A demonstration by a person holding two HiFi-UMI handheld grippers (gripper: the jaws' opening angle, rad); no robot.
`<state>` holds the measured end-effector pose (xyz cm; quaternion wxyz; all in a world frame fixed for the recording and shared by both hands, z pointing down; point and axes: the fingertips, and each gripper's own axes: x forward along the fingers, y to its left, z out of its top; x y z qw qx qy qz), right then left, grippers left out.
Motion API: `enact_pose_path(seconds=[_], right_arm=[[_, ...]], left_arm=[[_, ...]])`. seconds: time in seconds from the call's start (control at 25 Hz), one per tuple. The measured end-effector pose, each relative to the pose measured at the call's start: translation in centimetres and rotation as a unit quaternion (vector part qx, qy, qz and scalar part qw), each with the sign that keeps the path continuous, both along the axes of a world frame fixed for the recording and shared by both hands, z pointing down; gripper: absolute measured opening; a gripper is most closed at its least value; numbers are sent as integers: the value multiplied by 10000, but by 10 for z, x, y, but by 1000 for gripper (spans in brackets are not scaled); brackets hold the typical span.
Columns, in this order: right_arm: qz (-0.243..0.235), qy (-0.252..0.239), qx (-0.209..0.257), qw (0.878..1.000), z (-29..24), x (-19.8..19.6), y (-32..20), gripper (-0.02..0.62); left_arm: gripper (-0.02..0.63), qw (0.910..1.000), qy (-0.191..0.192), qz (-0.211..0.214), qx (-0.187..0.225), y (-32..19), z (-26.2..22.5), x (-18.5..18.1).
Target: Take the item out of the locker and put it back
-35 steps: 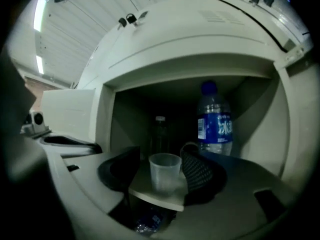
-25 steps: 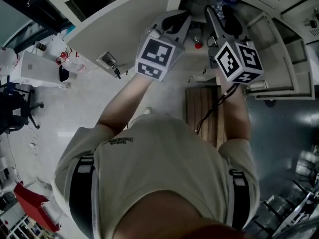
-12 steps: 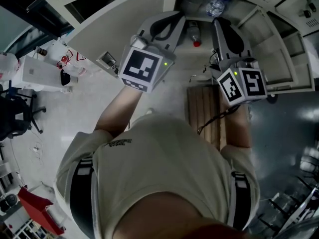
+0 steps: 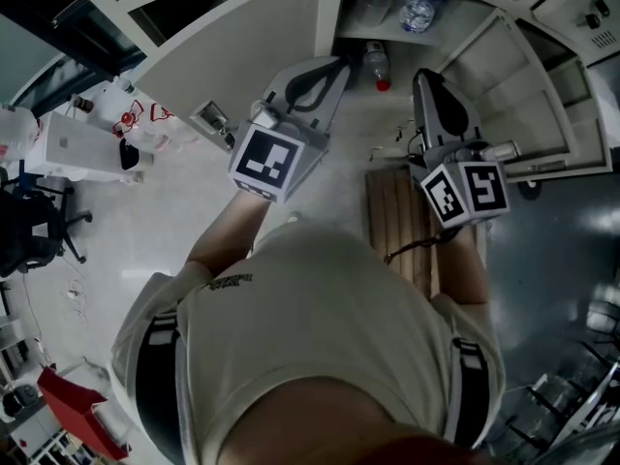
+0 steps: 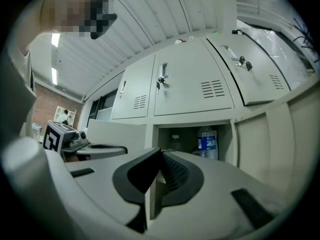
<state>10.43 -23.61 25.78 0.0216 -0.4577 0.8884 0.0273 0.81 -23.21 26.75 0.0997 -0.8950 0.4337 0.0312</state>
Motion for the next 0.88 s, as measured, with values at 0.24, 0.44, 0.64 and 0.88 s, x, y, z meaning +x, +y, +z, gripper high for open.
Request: enact_pose_path(seconds=[0.24, 0.44, 0.64, 0.88], right_arm=[[-47, -144, -603, 9981, 37, 8, 18, 5], [21, -79, -646, 9979, 48, 14, 26, 2], [-57, 74, -632, 9980, 54, 8, 34, 2], [-228, 85, -621, 9978, 53, -4, 40, 2]], left_arm=[[9, 9998, 37, 169, -131, 16, 23, 1], [9, 9988, -91, 188, -433, 24, 47, 1], [9, 9977, -157, 232, -620, 31, 64, 5], [9, 9978, -125, 287, -582, 35, 61, 10]])
